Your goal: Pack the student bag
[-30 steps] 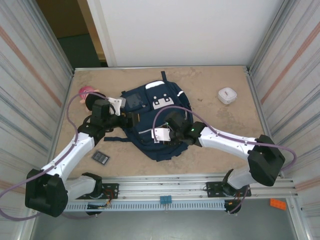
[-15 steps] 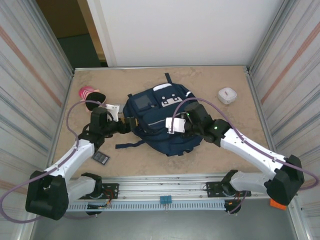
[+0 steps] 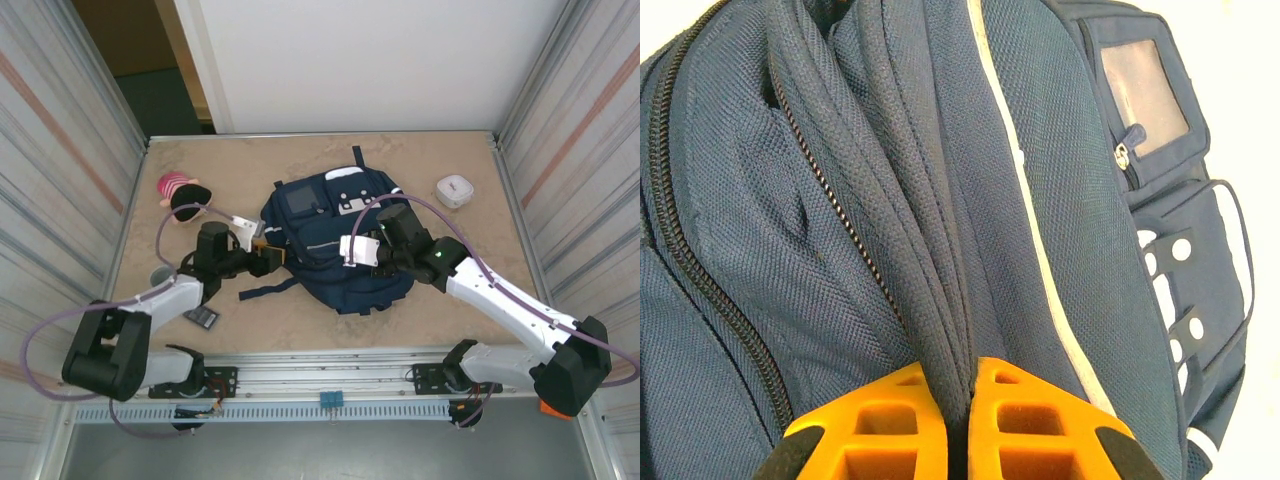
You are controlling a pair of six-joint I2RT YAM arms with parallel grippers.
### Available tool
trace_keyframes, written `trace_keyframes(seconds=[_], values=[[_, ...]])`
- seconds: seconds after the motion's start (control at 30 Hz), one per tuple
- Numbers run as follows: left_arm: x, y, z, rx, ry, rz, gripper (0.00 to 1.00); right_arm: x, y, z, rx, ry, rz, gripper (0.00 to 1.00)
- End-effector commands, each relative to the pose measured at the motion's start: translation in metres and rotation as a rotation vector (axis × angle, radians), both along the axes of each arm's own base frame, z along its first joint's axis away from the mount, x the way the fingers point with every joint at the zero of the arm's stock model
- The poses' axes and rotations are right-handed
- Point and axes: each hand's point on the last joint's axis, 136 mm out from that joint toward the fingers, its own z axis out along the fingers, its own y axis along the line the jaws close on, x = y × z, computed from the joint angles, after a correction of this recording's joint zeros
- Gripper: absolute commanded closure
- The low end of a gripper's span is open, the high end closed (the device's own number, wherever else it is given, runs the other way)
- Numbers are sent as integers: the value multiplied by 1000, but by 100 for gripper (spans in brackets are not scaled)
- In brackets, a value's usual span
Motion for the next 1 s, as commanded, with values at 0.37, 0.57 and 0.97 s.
trace_keyframes(seconds=[0.37,0.57,0.97], values=[[42,-39,5,-38,-139,-139,69,3,4,53,139,-58,-16,100],[30,-50,17,-96,-115,-224,100,5,-2,46,181,7,-70,84],[12,-49,28,-84,-21,-255,100,5,7,5,195,136,-133,46]])
